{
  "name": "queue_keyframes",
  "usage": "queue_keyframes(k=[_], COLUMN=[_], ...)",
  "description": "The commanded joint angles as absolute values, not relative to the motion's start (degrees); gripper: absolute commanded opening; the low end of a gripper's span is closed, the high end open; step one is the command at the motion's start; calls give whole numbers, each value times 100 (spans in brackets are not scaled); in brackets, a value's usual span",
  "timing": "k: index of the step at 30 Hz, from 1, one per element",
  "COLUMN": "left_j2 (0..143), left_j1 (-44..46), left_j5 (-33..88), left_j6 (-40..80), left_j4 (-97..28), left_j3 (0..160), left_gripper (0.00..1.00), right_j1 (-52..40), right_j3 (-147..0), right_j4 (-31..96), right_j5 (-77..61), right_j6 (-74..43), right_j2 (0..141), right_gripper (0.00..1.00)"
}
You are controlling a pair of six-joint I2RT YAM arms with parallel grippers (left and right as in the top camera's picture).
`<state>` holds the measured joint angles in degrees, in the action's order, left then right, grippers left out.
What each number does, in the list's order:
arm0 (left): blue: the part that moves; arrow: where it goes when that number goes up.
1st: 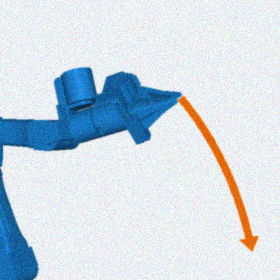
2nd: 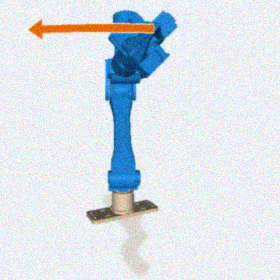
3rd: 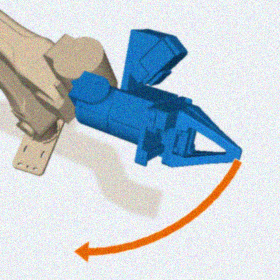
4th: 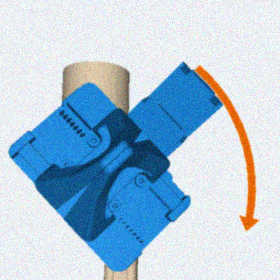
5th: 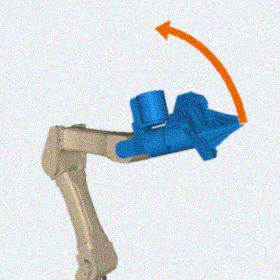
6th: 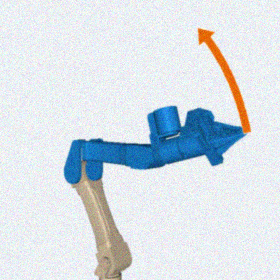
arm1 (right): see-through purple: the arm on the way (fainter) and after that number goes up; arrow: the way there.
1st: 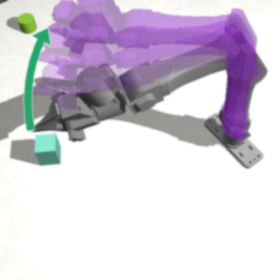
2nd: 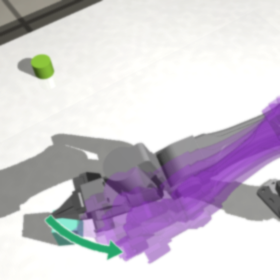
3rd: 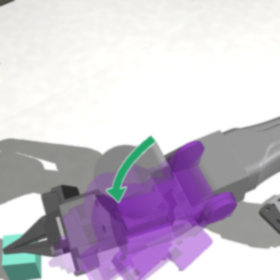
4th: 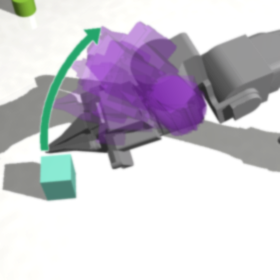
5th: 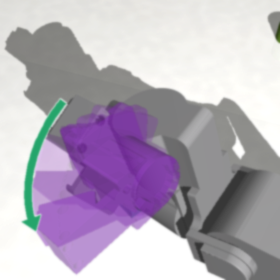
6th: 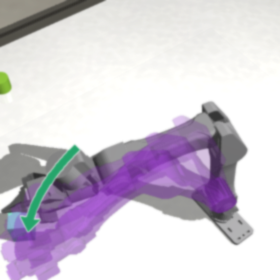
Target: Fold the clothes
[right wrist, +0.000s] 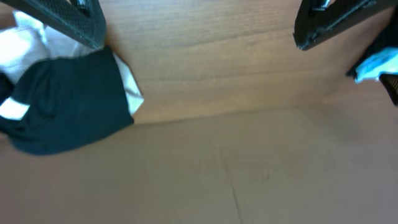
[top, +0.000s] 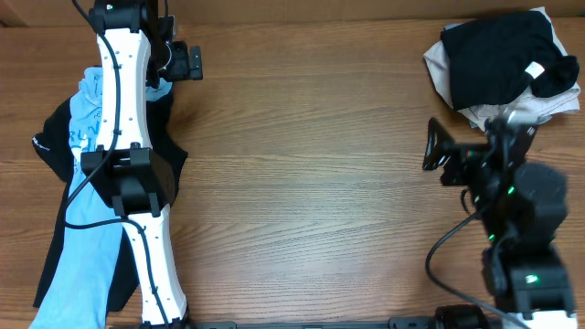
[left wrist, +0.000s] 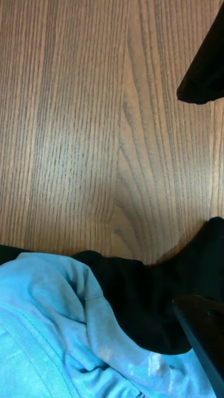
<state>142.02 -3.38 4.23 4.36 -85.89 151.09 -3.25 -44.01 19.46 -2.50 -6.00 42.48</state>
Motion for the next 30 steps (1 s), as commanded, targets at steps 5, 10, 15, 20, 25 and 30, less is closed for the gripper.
queue_keyframes(k=[5, 10, 15, 20, 25, 30], left_j2=[14212, 14212, 14212, 14212, 14212, 14212], left_j1=[-296, -296, -296, -298, -296, -296], left_j5=[447, 445, 445, 445, 447, 445], left_j6=[493, 493, 493, 493, 493, 493], left_j4=[-8582, -8582, -8582, -8582, -8582, -8582], left_j3=[15113, 15113, 15113, 15113, 15113, 15113], left_gripper=[100, 100, 100, 100, 100, 100], right_j1=[-497, -497, -491, -475, -475, -475], right_j3=[-2064, -1262, -738, -344, -45, -47], right_j4=[405, 311, 322, 322, 325, 412], right_j5=[-790, -760, -650, -652, -650, -652], right_j6=[-620, -615, -615, -615, -613, -615], right_j2=[2869, 1890, 1280, 825, 508, 207], right_gripper=[100, 100, 100, 100, 100, 100])
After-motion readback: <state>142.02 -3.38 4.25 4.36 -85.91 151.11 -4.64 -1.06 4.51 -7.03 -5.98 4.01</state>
